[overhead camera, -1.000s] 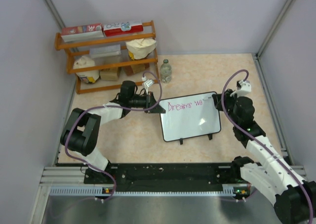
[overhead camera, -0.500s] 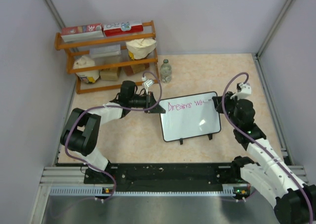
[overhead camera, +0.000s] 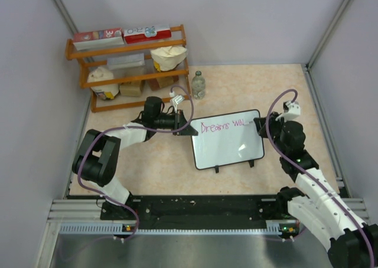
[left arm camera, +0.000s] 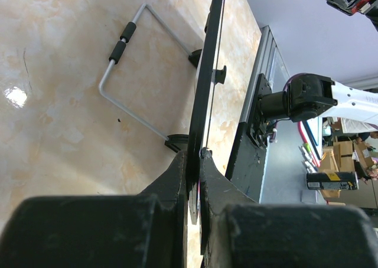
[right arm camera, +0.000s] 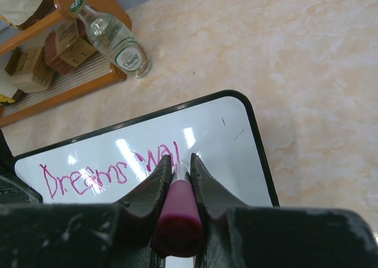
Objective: Write a sentence on the whiteboard
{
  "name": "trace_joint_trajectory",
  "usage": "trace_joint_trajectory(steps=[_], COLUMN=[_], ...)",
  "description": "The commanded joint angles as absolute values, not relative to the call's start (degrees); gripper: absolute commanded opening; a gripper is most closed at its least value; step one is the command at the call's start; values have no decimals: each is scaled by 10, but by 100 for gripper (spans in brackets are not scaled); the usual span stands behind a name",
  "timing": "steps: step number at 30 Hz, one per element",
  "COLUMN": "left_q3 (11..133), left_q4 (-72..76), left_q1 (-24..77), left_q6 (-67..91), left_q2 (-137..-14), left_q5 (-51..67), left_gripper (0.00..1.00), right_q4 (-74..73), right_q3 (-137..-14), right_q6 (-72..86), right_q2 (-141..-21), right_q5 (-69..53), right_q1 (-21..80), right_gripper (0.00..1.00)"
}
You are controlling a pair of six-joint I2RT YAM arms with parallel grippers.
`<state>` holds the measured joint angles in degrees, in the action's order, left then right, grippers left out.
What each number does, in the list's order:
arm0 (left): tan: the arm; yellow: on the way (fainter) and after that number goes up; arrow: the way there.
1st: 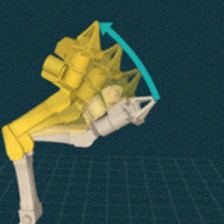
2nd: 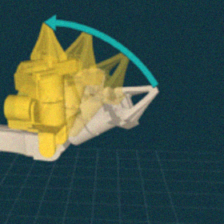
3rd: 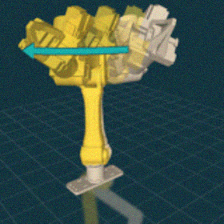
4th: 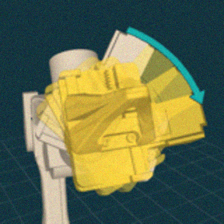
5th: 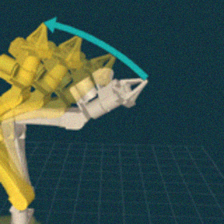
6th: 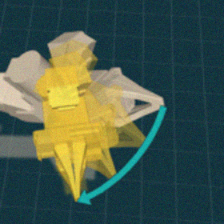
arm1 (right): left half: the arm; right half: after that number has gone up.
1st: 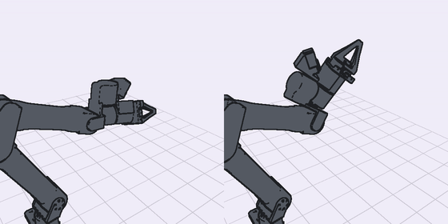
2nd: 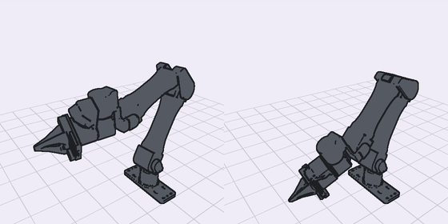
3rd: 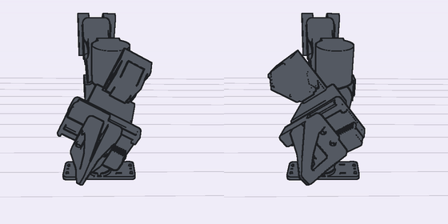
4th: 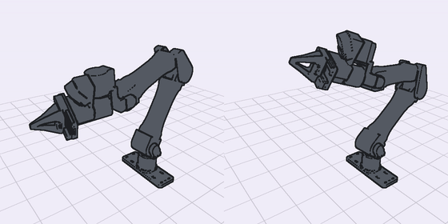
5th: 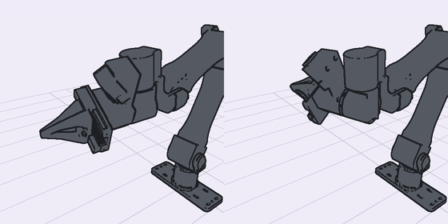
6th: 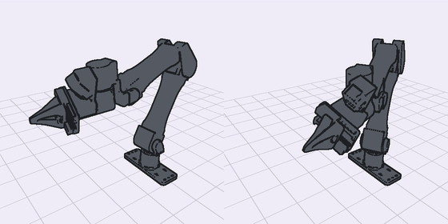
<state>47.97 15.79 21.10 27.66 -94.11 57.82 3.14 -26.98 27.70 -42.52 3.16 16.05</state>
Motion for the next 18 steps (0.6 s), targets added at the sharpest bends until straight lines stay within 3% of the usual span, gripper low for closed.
trace_joint_trajectory(steps=[1, 18], left_q3=[490, 490], left_q4=[148, 147], left_q1=[213, 213], left_q6=[243, 243], left_q2=[-925, -923], left_q5=[533, 532], left_gripper=[0, 0], right_q4=[26, 58], right_q3=[-278, -311], right_q6=[276, 275], right_q2=[-433, -464], right_q5=[45, 69], right_q1=[154, 154], right_gripper=[0, 0])
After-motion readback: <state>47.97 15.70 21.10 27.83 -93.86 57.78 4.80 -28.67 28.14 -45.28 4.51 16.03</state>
